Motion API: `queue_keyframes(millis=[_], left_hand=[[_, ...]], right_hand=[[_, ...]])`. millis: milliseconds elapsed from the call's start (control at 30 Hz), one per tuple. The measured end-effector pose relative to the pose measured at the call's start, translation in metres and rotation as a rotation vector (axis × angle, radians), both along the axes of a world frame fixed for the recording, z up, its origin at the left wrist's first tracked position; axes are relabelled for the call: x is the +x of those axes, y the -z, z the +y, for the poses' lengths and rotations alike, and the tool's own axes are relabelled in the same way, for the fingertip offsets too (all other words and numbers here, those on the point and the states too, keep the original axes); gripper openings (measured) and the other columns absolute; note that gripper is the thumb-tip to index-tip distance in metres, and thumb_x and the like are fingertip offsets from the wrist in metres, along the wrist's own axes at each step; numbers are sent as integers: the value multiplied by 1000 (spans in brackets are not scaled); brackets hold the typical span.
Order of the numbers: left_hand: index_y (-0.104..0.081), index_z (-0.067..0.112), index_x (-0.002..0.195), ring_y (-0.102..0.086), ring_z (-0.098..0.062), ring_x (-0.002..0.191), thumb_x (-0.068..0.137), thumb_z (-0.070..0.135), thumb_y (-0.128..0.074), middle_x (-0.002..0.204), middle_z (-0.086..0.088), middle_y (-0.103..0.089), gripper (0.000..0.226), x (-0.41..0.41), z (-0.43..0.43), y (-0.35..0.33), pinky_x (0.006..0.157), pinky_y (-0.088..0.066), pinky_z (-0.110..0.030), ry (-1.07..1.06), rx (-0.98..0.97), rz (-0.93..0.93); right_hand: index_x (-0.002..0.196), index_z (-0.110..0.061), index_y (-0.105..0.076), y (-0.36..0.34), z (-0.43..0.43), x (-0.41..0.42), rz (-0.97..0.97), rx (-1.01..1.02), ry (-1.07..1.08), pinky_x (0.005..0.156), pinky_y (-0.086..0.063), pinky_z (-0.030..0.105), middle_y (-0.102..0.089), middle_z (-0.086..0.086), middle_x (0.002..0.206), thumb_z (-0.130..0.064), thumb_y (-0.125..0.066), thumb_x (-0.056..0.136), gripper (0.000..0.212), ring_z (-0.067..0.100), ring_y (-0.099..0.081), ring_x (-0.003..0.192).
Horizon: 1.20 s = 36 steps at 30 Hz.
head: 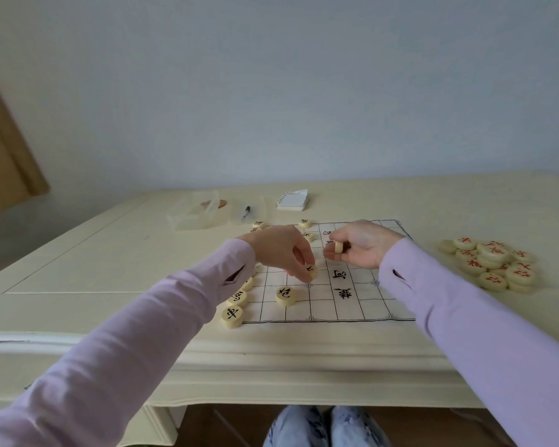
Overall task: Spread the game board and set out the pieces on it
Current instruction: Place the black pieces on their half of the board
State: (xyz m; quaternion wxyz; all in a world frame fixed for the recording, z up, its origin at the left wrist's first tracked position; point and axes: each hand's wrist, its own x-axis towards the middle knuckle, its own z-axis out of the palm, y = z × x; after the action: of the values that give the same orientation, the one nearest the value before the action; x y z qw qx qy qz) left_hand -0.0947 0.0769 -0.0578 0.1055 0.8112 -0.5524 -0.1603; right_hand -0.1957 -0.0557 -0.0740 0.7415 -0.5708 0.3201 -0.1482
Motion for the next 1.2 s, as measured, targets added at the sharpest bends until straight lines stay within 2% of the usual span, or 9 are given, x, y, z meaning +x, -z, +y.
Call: queue_keyframes(millis=[100,233,367,433,667,767,933,1067,1200], left_hand=[[-70,24,99,-62,-10,85,73,30,-79,83,11,-65,28,-3,1,0,90,-51,-28,34,9,-18],[-69,22,105,-60,-10,87,75,28,-78,83,12,-61,32,-5,2,4,93,-49,-30,39,44,-30],[-68,24,109,-62,-10,92,76,32,-77,87,13,-64,35,-2,5,4,95,-48,-29,33,42,7],[-68,24,109,-66,-11,91,81,32,-71,90,10,-69,29,2,7,1,91,-51,-27,9,-51,8],[-70,13,105,-65,-17,72,87,14,-63,76,3,-66,19,8,18,8,75,-53,-24,-114,-309,25],[-70,12,100,-68,-23,74,87,13,-64,81,-7,-71,15,7,22,12,77,-57,-29,-136,-369,53],[-70,13,101,-68,-20,73,88,13,-63,79,-5,-70,15,2,28,10,78,-56,-28,-145,-405,68],[-69,13,102,-67,-16,70,89,14,-63,75,0,-68,15,-3,31,6,75,-56,-25,-137,-407,61],[-69,10,104,-68,-19,73,89,13,-63,75,-1,-69,17,-5,32,6,75,-57,-27,-129,-399,65]], right_hand=[[78,2,-49,3,-1,-4,15,-69,-13,88,-50,36,-49,15,78,10,-46,92,17,22,-52,70],[83,5,-57,4,1,-11,-39,-102,-22,83,-53,35,-54,12,76,6,-65,82,8,20,-55,71],[97,13,-60,7,4,-15,-52,-231,-43,70,-59,24,-55,9,75,5,-72,77,25,16,-56,71],[97,7,-63,5,9,-20,-29,-320,-91,66,-59,20,-62,10,82,3,-74,75,25,18,-62,72],[90,-18,-71,-2,35,-32,122,-973,-383,81,-50,26,-67,-2,83,-19,-87,62,32,8,-61,76],[96,-14,-72,-3,44,-37,166,-1096,-508,83,-50,24,-69,-3,89,-22,-87,62,38,1,-60,74],[100,-14,-73,-3,57,-48,224,-1173,-592,80,-51,22,-72,-2,95,-25,-87,63,41,1,-60,76],[99,-11,-72,-1,65,-54,255,-1192,-625,70,-46,12,-68,-7,84,-24,-86,64,40,0,-58,72],[101,-10,-71,2,69,-57,265,-1209,-615,77,-49,21,-65,-5,85,-24,-86,64,43,6,-58,77]])
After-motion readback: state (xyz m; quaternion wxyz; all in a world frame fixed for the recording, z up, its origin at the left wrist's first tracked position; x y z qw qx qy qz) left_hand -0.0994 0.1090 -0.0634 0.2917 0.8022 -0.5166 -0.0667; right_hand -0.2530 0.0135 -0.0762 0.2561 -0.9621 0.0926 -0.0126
